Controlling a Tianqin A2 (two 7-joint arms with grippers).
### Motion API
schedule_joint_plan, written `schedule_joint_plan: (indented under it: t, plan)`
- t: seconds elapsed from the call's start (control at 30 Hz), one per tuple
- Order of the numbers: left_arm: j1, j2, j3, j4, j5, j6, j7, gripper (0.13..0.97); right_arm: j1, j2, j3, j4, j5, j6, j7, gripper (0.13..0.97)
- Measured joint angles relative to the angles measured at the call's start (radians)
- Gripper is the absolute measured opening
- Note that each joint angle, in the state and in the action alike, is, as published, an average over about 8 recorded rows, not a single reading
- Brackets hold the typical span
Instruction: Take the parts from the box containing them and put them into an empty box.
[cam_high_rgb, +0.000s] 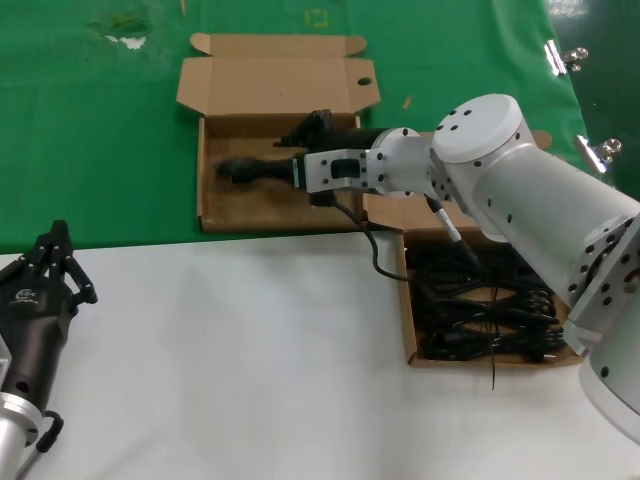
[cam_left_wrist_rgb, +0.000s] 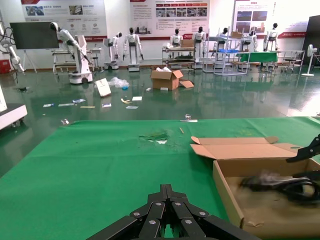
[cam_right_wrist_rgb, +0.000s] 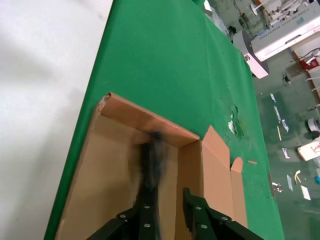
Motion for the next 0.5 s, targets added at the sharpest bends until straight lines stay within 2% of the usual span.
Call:
schedule_joint_plan:
  t: [0.17,0.3,0.5]
  plan:
    - [0.0,0.0,0.0,0.0,0.0,0.0,0.0,0.14,-0.005,0.0,-0.031,0.002,0.039,0.007,-0.011,0.263]
    - [0.0,0.0,0.0,0.0,0.0,0.0,0.0,0.14,-0.008,0.0,-0.039,-0.001,0.052,0.005,-0.017,0.263]
    - [0.0,0.0,0.0,0.0,0.0,0.0,0.0,0.14,-0.004,0.0,-0.032,-0.012,0.074,-0.009,-0.024,0.365]
